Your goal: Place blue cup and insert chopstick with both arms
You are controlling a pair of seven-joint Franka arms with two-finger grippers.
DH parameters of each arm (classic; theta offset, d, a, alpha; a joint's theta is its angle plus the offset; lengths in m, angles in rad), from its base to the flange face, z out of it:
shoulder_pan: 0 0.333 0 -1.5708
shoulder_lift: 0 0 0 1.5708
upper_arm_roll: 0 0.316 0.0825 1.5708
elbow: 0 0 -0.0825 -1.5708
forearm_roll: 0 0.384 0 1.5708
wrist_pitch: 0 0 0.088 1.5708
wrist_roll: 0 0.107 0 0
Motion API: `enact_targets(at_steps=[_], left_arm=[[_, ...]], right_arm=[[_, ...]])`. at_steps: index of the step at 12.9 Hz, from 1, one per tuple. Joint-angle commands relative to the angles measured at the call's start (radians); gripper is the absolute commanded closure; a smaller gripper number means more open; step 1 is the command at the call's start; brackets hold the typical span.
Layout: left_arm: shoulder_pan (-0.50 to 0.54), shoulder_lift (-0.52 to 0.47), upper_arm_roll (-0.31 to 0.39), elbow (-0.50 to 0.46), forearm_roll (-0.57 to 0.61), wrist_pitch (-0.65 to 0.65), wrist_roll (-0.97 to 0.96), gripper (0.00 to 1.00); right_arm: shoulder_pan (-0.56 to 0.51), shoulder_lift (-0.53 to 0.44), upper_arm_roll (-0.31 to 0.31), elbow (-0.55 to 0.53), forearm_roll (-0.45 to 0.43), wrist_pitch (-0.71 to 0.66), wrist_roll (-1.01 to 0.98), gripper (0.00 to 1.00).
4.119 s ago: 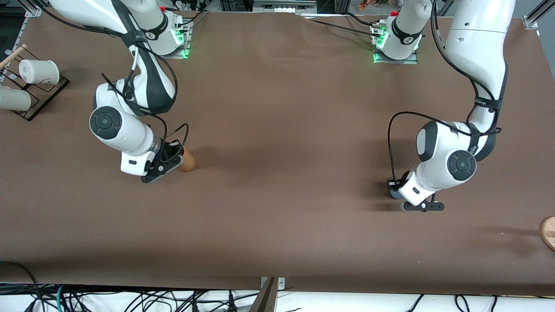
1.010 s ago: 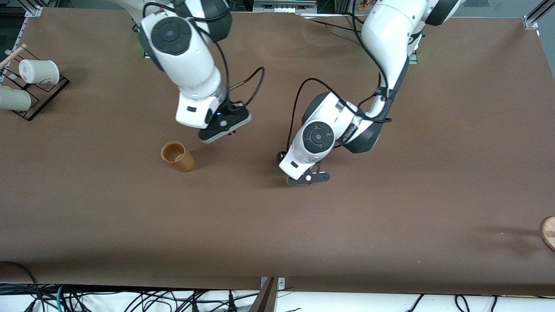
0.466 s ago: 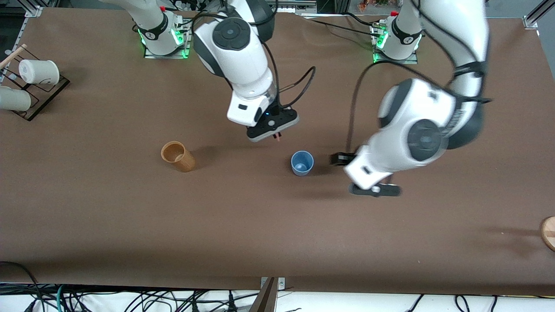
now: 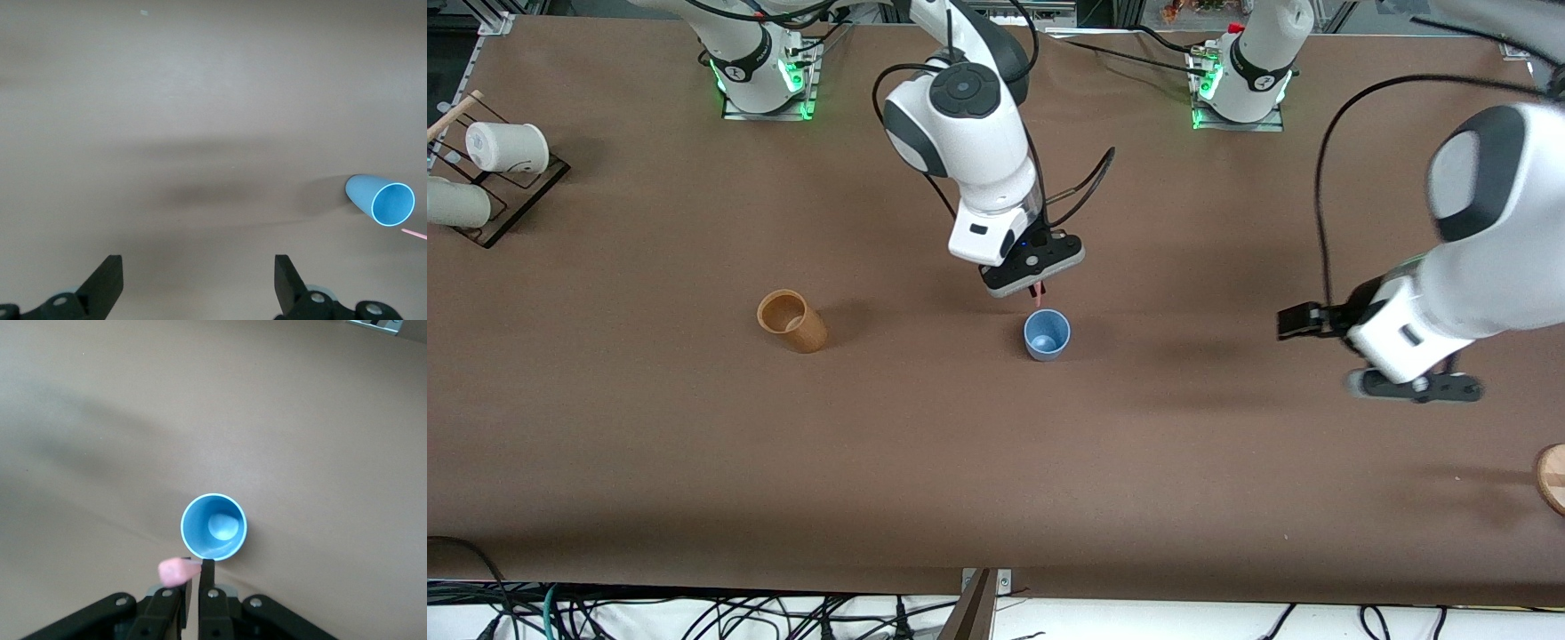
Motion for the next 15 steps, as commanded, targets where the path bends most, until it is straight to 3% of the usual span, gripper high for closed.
enact_targets(at_steps=[1, 3, 5, 9, 15], left_arm=[[0.058, -0.141, -0.010, -0.097, 0.025, 0.008, 0.020, 0.00], [0.121, -0.216, -0.014, -0.133, 0.026, 0.001, 0.020, 0.00], [0.163, -0.316, -0.016, -0.290, 0.011, 0.002, 0.025, 0.00], [0.166, -0.330, -0.028, -0.299, 0.051, 0.005, 0.156, 0.00], [0.169, -0.293, -0.025, -0.284, 0.052, -0.005, 0.167, 0.00]], right_arm=[[0.015, 0.029, -0.011, 0.046, -0.027, 0.007, 0.031, 1.00], [0.015, 0.029, -0.011, 0.052, -0.029, 0.007, 0.031, 1.00], [0.009, 0.037, -0.011, 0.073, -0.027, 0.010, 0.029, 1.00], [0.004, 0.055, -0.027, 0.087, -0.030, 0.026, 0.024, 1.00], [0.012, 0.100, -0.034, 0.085, -0.067, 0.083, 0.026, 1.00]])
